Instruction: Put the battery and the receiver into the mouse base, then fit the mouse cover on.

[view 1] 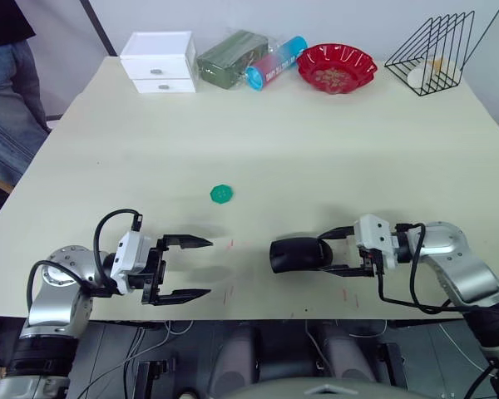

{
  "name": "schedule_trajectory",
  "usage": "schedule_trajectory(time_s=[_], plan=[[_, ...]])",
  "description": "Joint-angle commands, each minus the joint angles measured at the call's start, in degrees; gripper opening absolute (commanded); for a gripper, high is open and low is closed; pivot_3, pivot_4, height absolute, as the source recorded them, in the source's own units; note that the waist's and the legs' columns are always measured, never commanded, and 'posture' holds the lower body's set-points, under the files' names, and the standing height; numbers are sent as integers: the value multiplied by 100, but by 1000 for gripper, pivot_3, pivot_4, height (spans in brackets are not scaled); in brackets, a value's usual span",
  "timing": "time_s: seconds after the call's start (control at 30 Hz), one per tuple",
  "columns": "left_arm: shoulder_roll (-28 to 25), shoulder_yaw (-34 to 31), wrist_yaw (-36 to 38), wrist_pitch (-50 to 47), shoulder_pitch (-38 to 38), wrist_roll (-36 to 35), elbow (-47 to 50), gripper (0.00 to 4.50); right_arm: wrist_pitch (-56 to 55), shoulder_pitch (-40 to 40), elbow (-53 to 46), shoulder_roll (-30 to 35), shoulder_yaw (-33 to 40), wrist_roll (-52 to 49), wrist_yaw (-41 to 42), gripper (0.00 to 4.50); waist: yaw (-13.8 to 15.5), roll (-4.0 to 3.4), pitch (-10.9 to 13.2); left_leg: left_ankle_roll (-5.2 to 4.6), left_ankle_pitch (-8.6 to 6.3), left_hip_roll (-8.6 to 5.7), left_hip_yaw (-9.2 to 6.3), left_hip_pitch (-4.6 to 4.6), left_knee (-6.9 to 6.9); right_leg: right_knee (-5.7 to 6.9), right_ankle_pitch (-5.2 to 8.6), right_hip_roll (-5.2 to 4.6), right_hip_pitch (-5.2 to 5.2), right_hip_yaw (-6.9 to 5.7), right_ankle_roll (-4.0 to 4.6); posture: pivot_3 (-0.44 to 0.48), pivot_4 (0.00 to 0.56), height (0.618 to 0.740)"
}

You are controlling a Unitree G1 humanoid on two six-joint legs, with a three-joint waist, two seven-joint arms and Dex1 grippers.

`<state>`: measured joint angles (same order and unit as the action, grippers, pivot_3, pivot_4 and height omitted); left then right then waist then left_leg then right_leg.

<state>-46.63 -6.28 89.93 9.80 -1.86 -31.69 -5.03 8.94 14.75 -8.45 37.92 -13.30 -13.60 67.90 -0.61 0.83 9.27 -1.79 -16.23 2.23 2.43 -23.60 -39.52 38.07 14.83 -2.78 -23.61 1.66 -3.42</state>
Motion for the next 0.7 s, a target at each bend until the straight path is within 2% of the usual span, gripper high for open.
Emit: schedule_trajectory(time_s=[0.03, 0.7], plan=[[-30, -87, 185, 32, -13, -76, 92, 4500, 38, 98, -136, 26, 43, 6, -52, 3137, 0, 0, 0, 0, 0, 0, 0, 0, 0, 0, 0, 0, 0, 0, 0, 0, 150, 740], [-16, -64, 220, 43, -59, -73, 46, 4500, 286, 150, -305, 73, 33, 40, -101, 3137, -3, 0, 0, 1, 1, 0, -1, 1, 0, 2, 0, 1, 0, 0, 1, 0, 150, 740]])
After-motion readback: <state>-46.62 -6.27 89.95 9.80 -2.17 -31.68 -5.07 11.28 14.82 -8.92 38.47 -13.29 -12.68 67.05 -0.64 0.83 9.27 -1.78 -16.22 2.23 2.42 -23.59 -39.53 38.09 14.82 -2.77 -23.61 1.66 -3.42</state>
